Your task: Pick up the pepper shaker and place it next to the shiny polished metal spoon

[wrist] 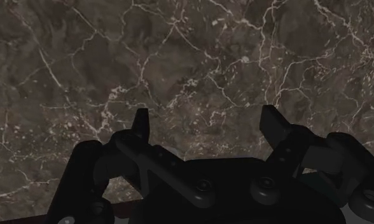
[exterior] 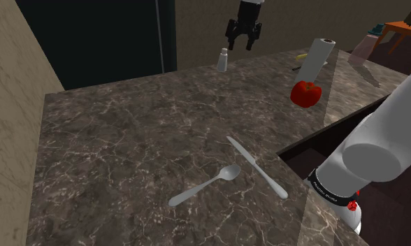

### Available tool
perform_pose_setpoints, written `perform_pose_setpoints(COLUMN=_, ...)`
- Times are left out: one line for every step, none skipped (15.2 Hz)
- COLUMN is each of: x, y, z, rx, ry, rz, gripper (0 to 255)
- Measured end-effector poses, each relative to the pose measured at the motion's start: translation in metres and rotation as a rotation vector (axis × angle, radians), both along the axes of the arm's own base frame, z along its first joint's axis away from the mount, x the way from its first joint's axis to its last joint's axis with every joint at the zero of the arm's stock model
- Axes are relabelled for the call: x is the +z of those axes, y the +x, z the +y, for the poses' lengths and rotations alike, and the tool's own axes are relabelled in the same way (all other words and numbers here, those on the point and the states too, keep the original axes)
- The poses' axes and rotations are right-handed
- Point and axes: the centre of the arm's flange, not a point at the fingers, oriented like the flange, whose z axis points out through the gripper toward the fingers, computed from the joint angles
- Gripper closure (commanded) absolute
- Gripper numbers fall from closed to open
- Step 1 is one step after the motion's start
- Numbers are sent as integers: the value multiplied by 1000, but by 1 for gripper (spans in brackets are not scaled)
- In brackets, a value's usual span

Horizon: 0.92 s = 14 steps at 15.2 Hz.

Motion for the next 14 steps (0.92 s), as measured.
perform_pose_setpoints(x=-1, y=9, z=-5, rx=-5, ry=-1, rz=-2, gripper=0)
perform_pose_setpoints(x=-3, y=23, z=-10, rx=-10, ry=-2, rz=-5, gripper=0)
perform_pose_setpoints(x=-6, y=33, z=-15, rx=-15, ry=-3, rz=-7, gripper=0)
perform_pose_setpoints(x=-8, y=45, z=-20, rx=-21, ry=-4, rz=-9, gripper=0)
perform_pose_setpoints(x=-12, y=56, z=-28, rx=-25, ry=-5, rz=-12, gripper=0)
perform_pose_setpoints(x=-14, y=66, z=-33, rx=-31, ry=-5, rz=-14, gripper=0)
perform_pose_setpoints(x=-16, y=78, z=-37, rx=-36, ry=-6, rz=-17, gripper=0)
perform_pose_setpoints(x=-18, y=89, z=-43, rx=-41, ry=-7, rz=-19, gripper=0)
perform_pose_setpoints(x=-19, y=102, z=-49, rx=-46, ry=-8, rz=-22, gripper=0)
perform_pose_setpoints(x=-24, y=110, z=-56, rx=-51, ry=-9, rz=-24, gripper=0)
perform_pose_setpoints(x=-26, y=122, z=-65, rx=-57, ry=-10, rz=-27, gripper=0)
perform_pose_setpoints(x=-27, y=128, z=-66, rx=-60, ry=-11, rz=-28, gripper=0)
perform_pose_setpoints(x=-30, y=130, z=-67, rx=-61, ry=-11, rz=-28, gripper=0)
perform_pose_setpoints(x=-35, y=131, z=-67, rx=-61, ry=-11, rz=-29, gripper=0)
